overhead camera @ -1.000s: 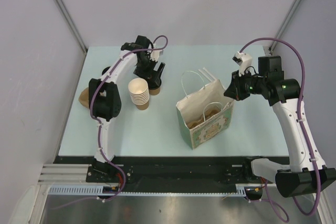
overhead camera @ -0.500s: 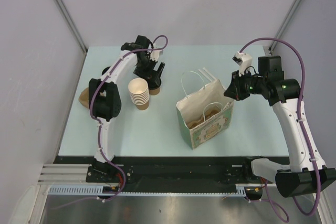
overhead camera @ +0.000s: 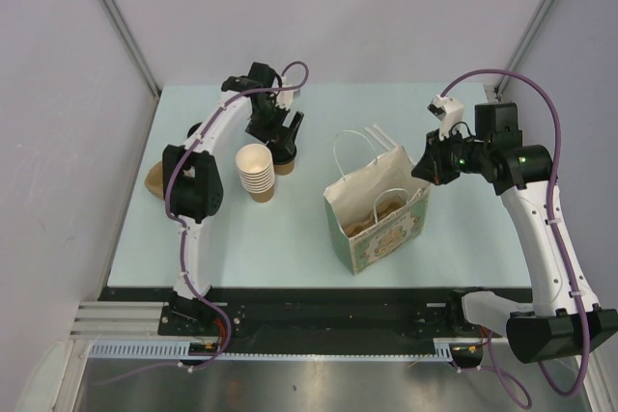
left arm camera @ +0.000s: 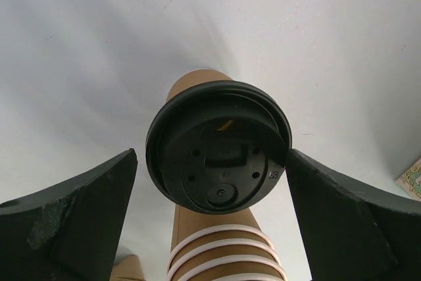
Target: Pack the takeout coffee
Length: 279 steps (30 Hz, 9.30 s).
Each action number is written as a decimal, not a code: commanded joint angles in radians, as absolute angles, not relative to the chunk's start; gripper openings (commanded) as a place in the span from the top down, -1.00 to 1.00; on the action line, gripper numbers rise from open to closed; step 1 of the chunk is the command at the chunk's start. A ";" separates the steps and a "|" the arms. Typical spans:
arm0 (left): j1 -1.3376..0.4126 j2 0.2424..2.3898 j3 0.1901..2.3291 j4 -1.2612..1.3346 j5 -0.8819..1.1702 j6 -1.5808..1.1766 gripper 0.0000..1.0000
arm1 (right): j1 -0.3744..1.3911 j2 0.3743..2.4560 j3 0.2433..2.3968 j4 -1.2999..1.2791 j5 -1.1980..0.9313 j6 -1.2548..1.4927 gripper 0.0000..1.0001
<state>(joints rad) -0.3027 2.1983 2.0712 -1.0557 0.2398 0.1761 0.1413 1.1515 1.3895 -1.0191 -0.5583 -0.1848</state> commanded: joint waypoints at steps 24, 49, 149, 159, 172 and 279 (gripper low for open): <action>-0.291 2.146 2.068 -1.048 0.340 0.187 0.05 | 0.146 1.115 1.401 -0.965 -0.629 -0.238 1.00; -0.287 2.025 2.046 -1.035 0.432 0.225 0.74 | 0.212 0.986 1.394 -0.911 -0.743 -0.465 1.00; -0.598 1.801 1.447 -0.695 0.287 0.247 0.14 | 0.008 1.120 1.364 -0.942 -0.518 -0.124 1.00; -0.591 1.786 1.384 -0.634 0.296 0.255 -0.15 | 0.006 1.124 1.362 -0.933 -0.525 -0.129 1.00; -0.589 1.776 1.335 -0.611 0.295 0.267 -0.43 | 0.006 1.127 1.364 -0.930 -0.528 -0.129 1.00; -1.035 2.042 1.901 -0.720 0.212 0.250 0.96 | -0.044 1.080 1.247 -0.884 -0.571 0.003 1.00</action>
<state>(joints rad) -1.0386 2.0537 1.9408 -0.7410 0.2188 0.2310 -0.0338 1.1061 1.2568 -0.8497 -0.5644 0.0257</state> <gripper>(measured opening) 0.821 0.009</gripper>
